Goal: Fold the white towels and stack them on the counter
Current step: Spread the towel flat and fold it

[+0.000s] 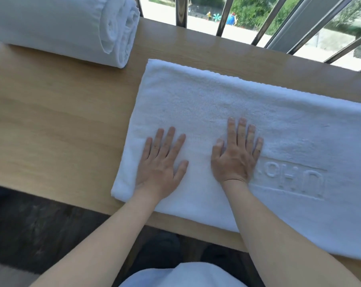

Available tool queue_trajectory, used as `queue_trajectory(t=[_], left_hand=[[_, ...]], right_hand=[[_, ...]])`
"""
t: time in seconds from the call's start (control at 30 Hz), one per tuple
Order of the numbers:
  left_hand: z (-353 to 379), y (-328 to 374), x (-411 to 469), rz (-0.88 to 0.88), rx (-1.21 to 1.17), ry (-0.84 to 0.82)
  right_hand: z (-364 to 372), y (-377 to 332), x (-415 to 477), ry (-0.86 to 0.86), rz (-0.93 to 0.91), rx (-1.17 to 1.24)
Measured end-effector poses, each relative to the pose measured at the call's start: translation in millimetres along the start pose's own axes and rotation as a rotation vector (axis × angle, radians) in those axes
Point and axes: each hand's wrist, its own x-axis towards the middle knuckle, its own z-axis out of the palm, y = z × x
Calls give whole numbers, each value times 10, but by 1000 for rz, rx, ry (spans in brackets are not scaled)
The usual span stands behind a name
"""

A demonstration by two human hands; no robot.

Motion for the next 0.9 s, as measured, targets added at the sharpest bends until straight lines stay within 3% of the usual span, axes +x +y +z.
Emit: queue_trajectory(t=[0.23,0.47,0.63,0.9], left_hand=[[24,-359,-424,-92,48,-18],[44,-186,-356,-122,45,-9],[74,424,-37,58,-10,18],[146,1732,672,323,40,-11]], right_hand=[[-10,19,-24,14,-9,40],[-115,143,-194,-81,-93,66],[-217,605,-431,-121,-88,42],[-491,1878,-371,-165,94,-53]])
